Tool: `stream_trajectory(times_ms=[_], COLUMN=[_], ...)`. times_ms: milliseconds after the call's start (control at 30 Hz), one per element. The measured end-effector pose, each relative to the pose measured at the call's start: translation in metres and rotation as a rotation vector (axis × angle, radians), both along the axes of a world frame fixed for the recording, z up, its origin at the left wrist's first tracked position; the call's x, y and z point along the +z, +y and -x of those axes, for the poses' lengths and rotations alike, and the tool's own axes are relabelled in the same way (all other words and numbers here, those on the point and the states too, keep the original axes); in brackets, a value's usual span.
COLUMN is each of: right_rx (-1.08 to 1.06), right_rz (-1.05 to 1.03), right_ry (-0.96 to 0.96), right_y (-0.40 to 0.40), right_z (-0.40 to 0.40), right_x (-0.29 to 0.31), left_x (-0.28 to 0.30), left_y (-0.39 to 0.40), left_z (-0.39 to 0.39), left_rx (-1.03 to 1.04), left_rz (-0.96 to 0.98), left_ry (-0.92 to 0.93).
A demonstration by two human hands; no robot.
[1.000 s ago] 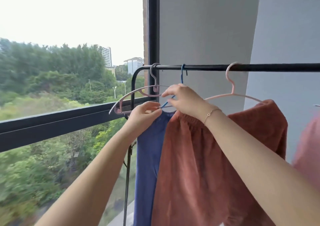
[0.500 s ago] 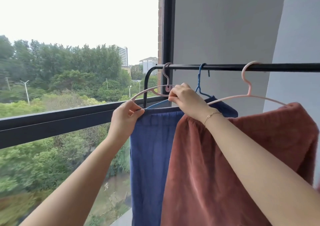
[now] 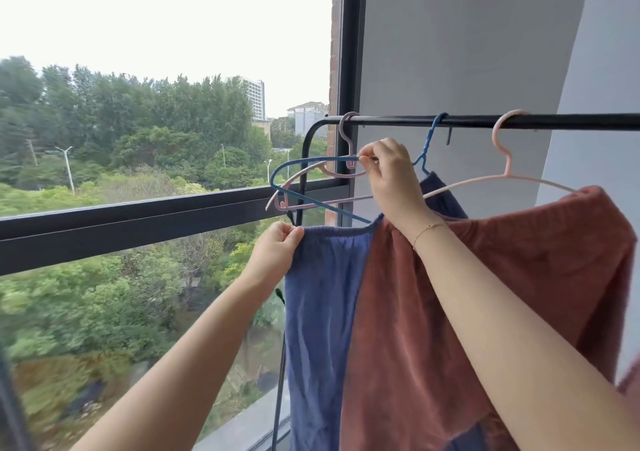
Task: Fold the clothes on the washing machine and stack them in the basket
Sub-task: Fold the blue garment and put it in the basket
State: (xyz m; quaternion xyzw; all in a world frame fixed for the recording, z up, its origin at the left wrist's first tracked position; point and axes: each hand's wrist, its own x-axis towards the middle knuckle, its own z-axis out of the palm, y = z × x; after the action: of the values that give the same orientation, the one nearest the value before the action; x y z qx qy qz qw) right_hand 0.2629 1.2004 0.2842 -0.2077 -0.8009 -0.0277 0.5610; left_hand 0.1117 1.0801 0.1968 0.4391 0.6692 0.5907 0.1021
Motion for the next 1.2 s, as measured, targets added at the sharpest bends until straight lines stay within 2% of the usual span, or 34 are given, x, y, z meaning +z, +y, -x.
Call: stream_trajectory(times_ms=[133,233,300,433,533,633,733,800,867,967,1067,1200], right_rx=[-0.037,0.061,0.161,0.233,0.212,0.151,0.061,0.051,0.086,0.13,0.154,0.301], right_rz=[0.053,0.159,0.309,0.683,0.832,0.844,0.81,0.87,0.937,0.917,0.91,1.042], right_ry=[0.089,0.319,0.446,0.506,0.457,0.359,0.391,0.341,0.272,0.244,0.221,0.011], right_y=[-0.02,-0.048,-0.066,-0.089,-0.089,-0.084,-0.077,-0.073,-0.069,-0.072,-0.08,-0.1], right_z=[0.002,-0.005,-0.01,-0.009,-0.011,-0.014,-0.018,-0.02,-0.018,-0.014,-0.007,0.012], right_x=[-0.019,-0.046,-0.073,-0.134,-0.156,-0.166,-0.175,-0.18,-0.189,-0.202,-0.219,-0.241], left_x=[-0.018,-0.032,-0.045,-0.082,-0.096,-0.102,-0.106,-0.106,-0.107,-0.101,-0.089,-0.066], left_y=[0.007,0.005,0.002,-0.001,-0.004,-0.01,-0.014,-0.018,-0.025,-0.034,-0.045,-0.071], left_z=[-0.016,-0.015,-0.016,-0.029,-0.028,-0.024,-0.021,-0.018,-0.014,-0.014,-0.008,0.002], left_rx=[-0.067,-0.018,-0.029,-0.097,-0.071,-0.033,-0.018,-0.016,-0.016,-0.04,-0.019,0.001], left_rz=[0.037,0.047,0.113,0.272,0.256,0.248,0.218,0.168,0.148,0.144,0.11,0.083], left_ry=[-0.045,-0.05,-0.007,0.021,-0.089,-0.111,-0.098,-0.095,-0.037,0.044,0.027,-0.015])
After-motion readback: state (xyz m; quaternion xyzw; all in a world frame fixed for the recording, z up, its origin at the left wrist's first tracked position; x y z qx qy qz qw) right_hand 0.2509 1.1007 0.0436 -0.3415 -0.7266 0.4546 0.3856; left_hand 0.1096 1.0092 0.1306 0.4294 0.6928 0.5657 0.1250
